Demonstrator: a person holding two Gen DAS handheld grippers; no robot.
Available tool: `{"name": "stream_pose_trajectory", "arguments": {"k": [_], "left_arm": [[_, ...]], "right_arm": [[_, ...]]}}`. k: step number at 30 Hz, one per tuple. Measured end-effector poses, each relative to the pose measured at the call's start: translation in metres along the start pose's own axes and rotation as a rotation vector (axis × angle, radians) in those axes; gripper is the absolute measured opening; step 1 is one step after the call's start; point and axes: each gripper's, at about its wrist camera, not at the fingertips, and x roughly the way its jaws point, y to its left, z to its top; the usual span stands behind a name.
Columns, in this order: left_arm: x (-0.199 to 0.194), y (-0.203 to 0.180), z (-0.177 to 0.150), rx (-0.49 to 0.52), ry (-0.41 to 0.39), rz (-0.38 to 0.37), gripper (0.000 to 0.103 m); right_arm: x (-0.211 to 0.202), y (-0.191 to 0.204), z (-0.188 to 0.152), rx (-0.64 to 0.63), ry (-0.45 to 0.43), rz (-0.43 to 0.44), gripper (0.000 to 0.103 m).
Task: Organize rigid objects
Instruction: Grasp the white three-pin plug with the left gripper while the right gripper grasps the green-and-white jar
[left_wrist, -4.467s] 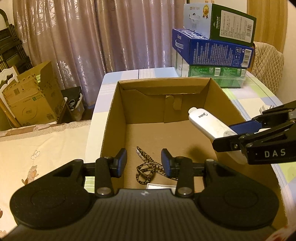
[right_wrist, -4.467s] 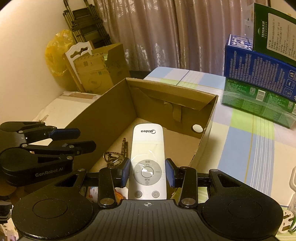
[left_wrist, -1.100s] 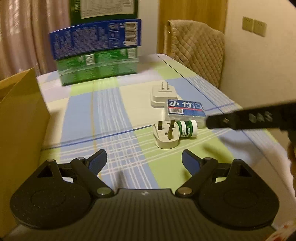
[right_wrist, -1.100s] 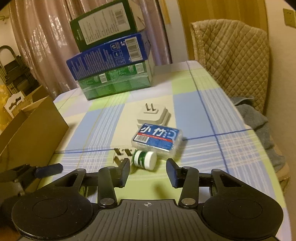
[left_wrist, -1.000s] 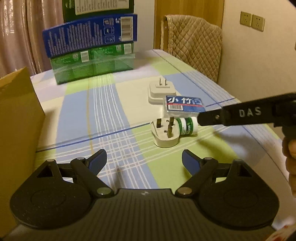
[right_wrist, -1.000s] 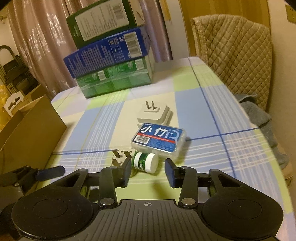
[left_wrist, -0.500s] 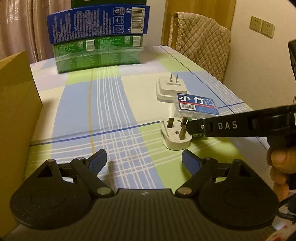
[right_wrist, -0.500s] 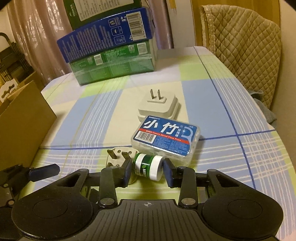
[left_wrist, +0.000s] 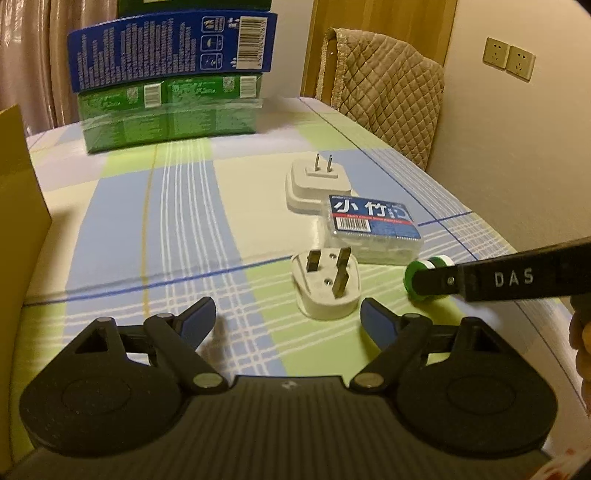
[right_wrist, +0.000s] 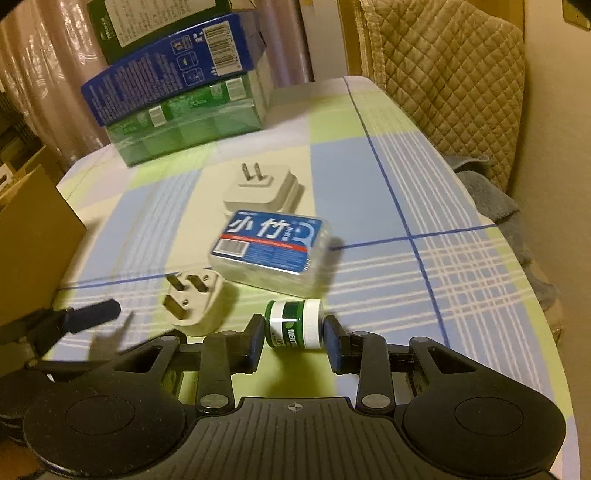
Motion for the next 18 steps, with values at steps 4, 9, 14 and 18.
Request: {"name": "stream_pose_trajectory", "arguments": {"k": [4,9,14,18], "left_arm": [[0.003,0.0,0.001,0.003,-0.005,0.004,0.083],[0.007,-0.001,0.002,0.009,-0.01,-0.006,0.082],[0.014,-0.01,0.006,0.025,-0.009,-0.034,0.069],[0.021,-0.018,0.01,0.048,-0.018,-0.023,0.061]], "right_arm": [[0.002,-0.004,0.002,0.006,-0.017,-0.003,0.031],[0.005,-0.002,0.006,-0.021,-0.013,-0.002,0.031],[0.001,-0.007,0.008,0.029,-0.032,-0.013,0.028],[0.001,-0.011,0.01,0.044,-0.028,-0.009,0.028]]}}
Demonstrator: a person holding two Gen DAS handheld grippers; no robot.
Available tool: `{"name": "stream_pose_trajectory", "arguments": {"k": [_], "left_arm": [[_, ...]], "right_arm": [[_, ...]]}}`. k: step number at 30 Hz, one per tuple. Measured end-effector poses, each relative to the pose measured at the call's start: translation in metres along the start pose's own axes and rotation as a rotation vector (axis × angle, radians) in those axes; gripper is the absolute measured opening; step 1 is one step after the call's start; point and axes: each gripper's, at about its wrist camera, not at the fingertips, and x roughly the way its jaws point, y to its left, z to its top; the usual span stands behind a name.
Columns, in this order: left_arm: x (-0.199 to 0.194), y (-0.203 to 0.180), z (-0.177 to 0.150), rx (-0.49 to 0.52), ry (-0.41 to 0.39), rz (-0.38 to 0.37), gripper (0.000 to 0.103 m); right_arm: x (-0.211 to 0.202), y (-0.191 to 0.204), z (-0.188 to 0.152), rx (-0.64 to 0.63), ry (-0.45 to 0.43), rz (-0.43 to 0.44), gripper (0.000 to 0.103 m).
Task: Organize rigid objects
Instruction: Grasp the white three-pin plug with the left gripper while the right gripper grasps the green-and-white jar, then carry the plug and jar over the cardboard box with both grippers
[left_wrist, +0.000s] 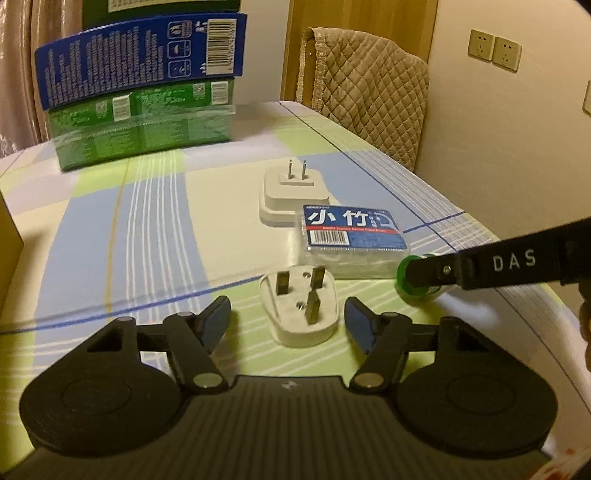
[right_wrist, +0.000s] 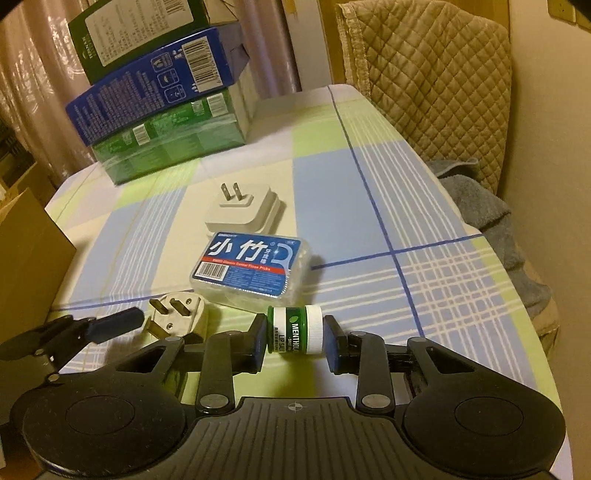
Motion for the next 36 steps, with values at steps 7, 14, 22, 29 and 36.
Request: {"name": "stream_pose_trajectory", "arguments": {"k": [7,14,22,29,36], "left_arm": [[0.011,-0.011,0.003,0.046,0.009,0.022,0.043],[-0.002,-0.01,-0.007,0.011,0.017,0.038,0.041],[-0.014,-0.013,-0.019,0.018,0.002,0.065,0.041],[-0.019,-0.015,-0.02,0.0,-0.001,0.084,0.04],[-0.053,-0.01,-0.014,-0.034,-0.018,0.084,0.04]], "right_arm": [[-0.002,0.001,-0.001,-0.009,0.0,-0.002,0.028],[-0.003,0.004,-0.001,-0.011,0.002,0.015,0.028],[-0.008,0.008,-0.004,-0.012,0.003,0.034,0.028],[-0.009,0.009,-0.004,-0.014,-0.006,0.035,0.028],[-0.029,0.02,-0.005,-0.026,-0.066,0.067,0.028]]}}
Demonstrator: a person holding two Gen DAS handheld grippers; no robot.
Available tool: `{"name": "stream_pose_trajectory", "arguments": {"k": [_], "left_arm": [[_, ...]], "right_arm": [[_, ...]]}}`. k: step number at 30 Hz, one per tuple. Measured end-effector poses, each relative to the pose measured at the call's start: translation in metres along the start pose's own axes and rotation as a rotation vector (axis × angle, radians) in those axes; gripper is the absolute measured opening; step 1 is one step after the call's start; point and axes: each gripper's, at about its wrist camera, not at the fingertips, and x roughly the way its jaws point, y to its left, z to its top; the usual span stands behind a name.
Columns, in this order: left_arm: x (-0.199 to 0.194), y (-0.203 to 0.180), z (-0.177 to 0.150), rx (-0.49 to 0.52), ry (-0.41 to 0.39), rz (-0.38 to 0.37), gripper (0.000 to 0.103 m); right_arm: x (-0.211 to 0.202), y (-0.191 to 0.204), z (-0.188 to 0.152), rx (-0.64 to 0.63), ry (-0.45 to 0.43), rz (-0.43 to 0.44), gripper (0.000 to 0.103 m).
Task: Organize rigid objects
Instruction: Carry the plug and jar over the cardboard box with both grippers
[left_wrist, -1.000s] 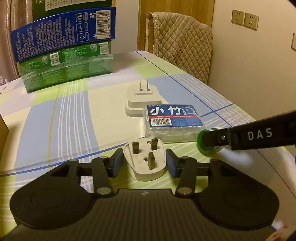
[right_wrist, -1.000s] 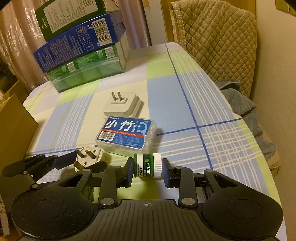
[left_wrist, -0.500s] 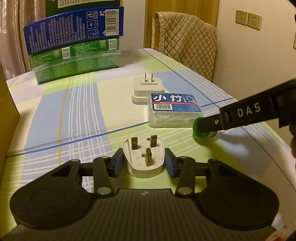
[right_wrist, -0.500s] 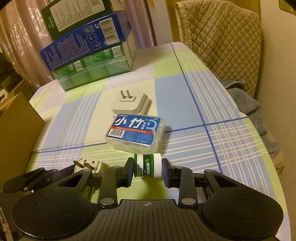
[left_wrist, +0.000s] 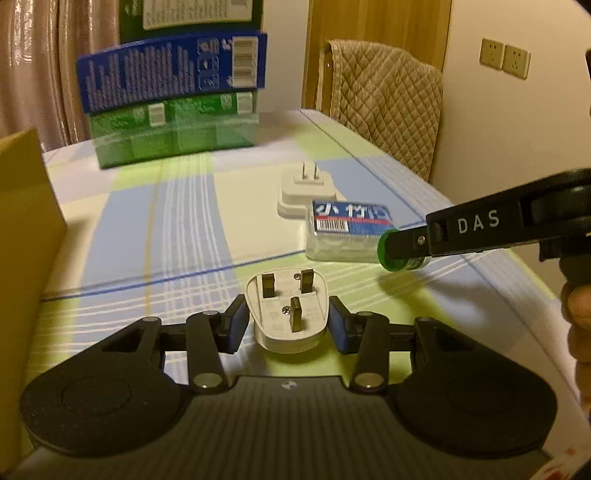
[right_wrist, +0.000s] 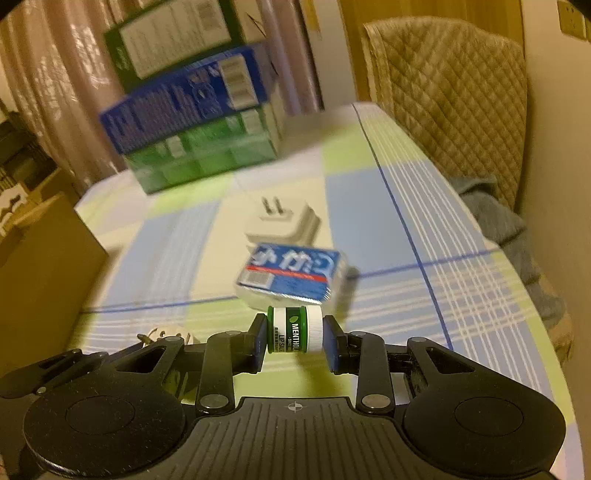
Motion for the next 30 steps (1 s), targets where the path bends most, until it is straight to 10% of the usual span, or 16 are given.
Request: {"name": "stream_pose_trajectory", "arguments": {"k": [13,30], "left_arm": [[-0.115,0.029,0.033,-0.041,-0.081,0.024,0.04],[-0.248,0.195,0.012,-0.051,-0.061,0.294,0.04]], "right_arm": [[-0.085,0.052,0.002,0.001,-0.078,0.09,0.028],[-0.09,0.267,-0.007,-0.231,-0.02,0.37,0.028]]}}
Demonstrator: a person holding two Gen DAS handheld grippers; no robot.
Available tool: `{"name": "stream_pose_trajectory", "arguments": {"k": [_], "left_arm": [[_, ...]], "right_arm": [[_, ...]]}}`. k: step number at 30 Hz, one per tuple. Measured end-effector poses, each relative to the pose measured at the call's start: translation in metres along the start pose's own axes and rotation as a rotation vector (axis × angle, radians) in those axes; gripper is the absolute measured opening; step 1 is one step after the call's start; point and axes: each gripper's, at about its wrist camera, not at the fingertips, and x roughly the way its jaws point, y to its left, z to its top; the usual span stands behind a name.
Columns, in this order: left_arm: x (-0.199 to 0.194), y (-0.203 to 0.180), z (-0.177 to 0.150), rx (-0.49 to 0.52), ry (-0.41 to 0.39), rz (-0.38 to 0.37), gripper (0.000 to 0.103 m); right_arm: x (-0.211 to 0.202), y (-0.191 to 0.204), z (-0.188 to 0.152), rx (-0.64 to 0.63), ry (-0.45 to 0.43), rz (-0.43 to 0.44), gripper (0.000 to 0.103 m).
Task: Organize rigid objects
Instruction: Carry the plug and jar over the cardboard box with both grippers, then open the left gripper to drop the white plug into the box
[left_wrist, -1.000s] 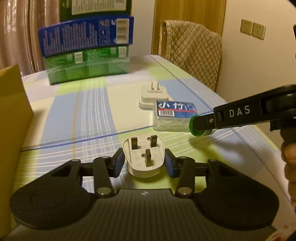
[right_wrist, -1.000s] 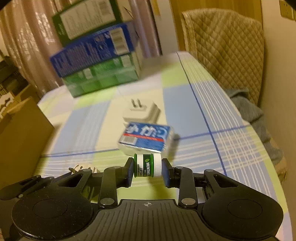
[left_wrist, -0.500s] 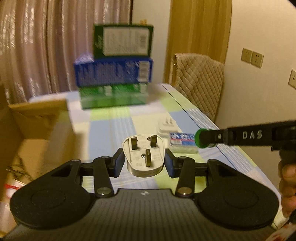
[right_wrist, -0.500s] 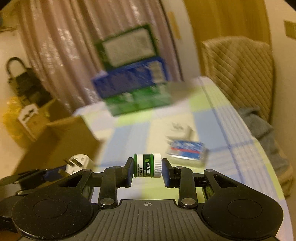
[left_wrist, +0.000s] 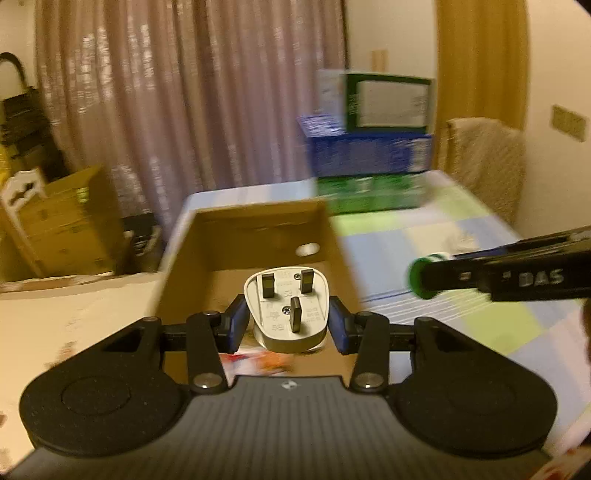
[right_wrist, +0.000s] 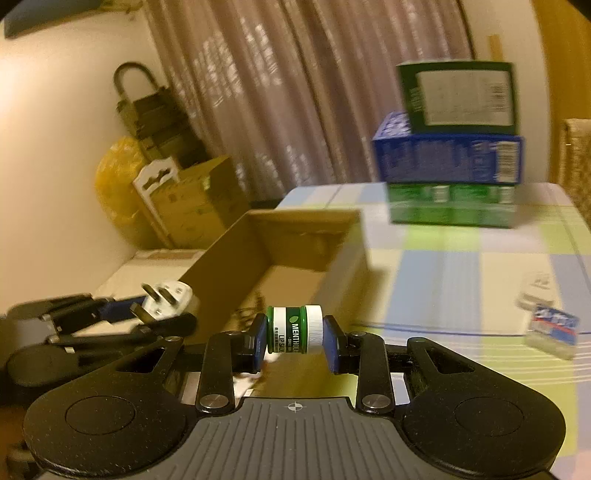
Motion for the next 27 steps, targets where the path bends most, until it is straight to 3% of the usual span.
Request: {"name": "stream_pose_trajectory", "arguments": {"k": [3,8,27], "left_arm": [[0.002,0.031,-0.008,-0.003,0.029,0.042,0.04],[0.008,0.057,-0.02,-0.024,0.06,0.036,0.04],[0.051,0.071,-0.039,-0.045,0.129,-0.012,0.04]], "right_arm": [[0.018,0.018,-0.005,-0.007,0.031,0.022,0.028],[0.048,0.039,-0.012,-0.036,0.083,0.039,0.028],[0.088,0.036,-0.023,-0.049,0.139,0.009,0.028]]}}
